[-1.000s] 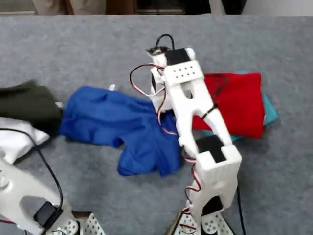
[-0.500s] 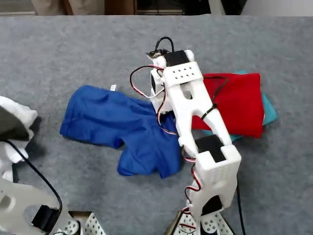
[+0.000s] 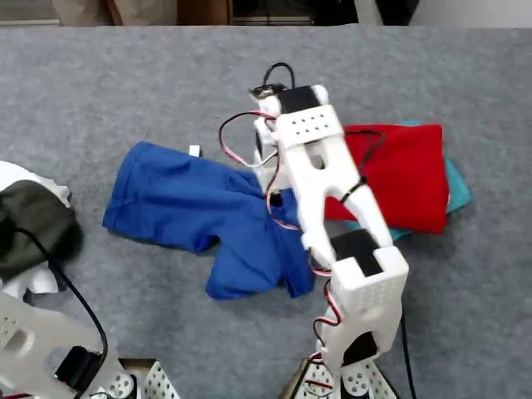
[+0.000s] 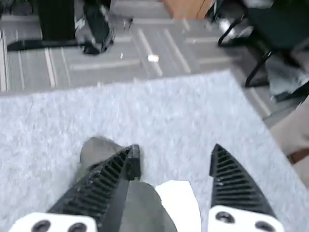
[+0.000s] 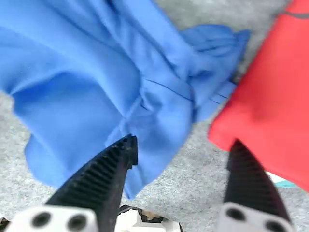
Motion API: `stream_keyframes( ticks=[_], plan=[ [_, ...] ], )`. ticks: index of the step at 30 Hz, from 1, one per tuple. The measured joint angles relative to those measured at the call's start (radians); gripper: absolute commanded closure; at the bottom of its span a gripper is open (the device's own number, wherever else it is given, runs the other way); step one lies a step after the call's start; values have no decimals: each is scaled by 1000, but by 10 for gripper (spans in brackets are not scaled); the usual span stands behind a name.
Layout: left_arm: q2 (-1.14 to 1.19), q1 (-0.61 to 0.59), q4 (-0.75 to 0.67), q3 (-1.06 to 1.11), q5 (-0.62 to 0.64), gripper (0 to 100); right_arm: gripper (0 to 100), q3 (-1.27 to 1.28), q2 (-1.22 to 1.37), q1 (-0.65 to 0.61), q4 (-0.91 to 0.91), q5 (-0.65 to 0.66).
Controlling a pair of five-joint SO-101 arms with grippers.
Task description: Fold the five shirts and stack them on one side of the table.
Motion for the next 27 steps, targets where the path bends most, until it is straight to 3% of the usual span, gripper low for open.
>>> stream_keyframes(
  ticks=[9, 16, 23, 27],
  plan=[
    [-222, 0, 0, 241, -133, 747, 677, 6, -244, -63, 0, 46],
    [-500, 5, 0, 611, -198, 747, 683, 34, -292, -63, 0, 63],
    [-916, 5, 0, 1089, -255, 746, 965, 198, -206, -63, 0, 63],
    [-1198, 6, -2, 1424, -322, 746, 936, 322, -201, -63, -18, 109]
  ],
)
